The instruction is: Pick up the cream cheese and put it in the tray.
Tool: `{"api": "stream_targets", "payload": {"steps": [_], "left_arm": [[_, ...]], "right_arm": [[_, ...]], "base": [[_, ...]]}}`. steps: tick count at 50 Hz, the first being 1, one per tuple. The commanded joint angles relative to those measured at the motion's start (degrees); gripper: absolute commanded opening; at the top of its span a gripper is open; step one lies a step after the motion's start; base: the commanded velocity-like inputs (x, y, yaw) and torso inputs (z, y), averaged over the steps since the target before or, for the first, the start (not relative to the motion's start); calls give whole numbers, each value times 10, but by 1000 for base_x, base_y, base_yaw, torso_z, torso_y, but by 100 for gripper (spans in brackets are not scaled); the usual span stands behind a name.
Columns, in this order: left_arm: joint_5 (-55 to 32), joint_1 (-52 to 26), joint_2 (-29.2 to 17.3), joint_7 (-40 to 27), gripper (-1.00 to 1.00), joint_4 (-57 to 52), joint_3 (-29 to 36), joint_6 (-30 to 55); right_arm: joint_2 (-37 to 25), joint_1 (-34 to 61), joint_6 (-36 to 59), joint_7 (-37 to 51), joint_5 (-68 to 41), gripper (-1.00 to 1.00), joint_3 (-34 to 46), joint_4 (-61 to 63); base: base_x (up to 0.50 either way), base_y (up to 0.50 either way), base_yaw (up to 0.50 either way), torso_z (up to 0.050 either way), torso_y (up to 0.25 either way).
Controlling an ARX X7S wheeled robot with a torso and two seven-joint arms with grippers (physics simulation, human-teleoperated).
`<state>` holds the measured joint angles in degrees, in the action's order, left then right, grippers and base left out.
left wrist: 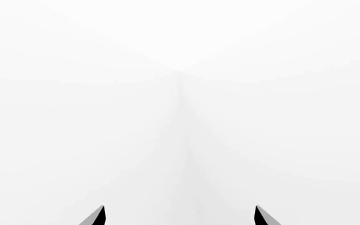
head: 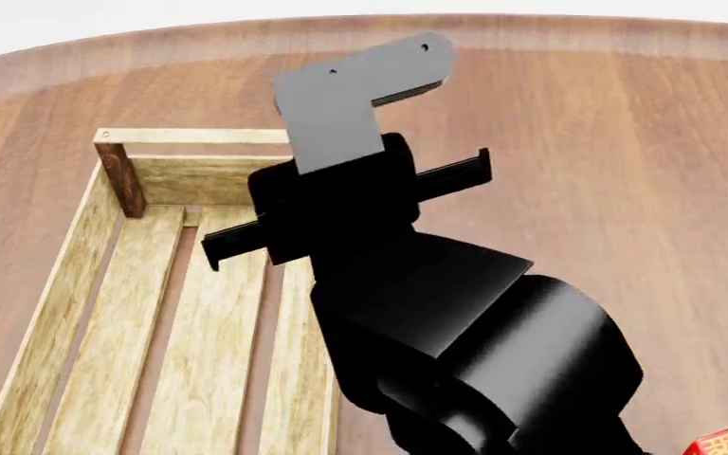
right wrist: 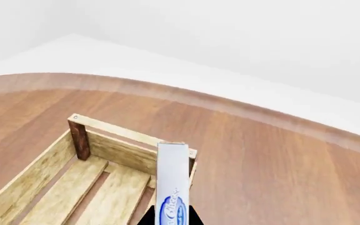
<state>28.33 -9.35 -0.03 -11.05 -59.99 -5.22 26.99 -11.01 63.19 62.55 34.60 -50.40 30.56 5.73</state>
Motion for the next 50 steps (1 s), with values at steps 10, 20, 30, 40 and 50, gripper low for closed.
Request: {"api": "stream_targets", "payload": {"steps": [10,20,30,40,50], "left_arm": [[11,-1,0,0,100,0,12,5],[20,-5,0,4,100,0,19,12],[28,-10,0,7,100,0,24,21],[42,-12,0,10,100,0,38,29],[59,-14,-4,10,100,1,58,43]], "right_arm": [[46,62,-49,-147,16,-100,61,-184],[85,102,-43,-205,13,-100,99,-270],[110,130,-144,-234,-74,-100,205,-405],[110,193,-300,-246,-327,-100,481,-503],[110,198,-332,-261,-387,-100,595,-505]], "base": [[0,0,0,0,1],[0,0,0,2,1],[0,0,0,0,0],[0,0,0,0,1],[0,0,0,0,0]]}}
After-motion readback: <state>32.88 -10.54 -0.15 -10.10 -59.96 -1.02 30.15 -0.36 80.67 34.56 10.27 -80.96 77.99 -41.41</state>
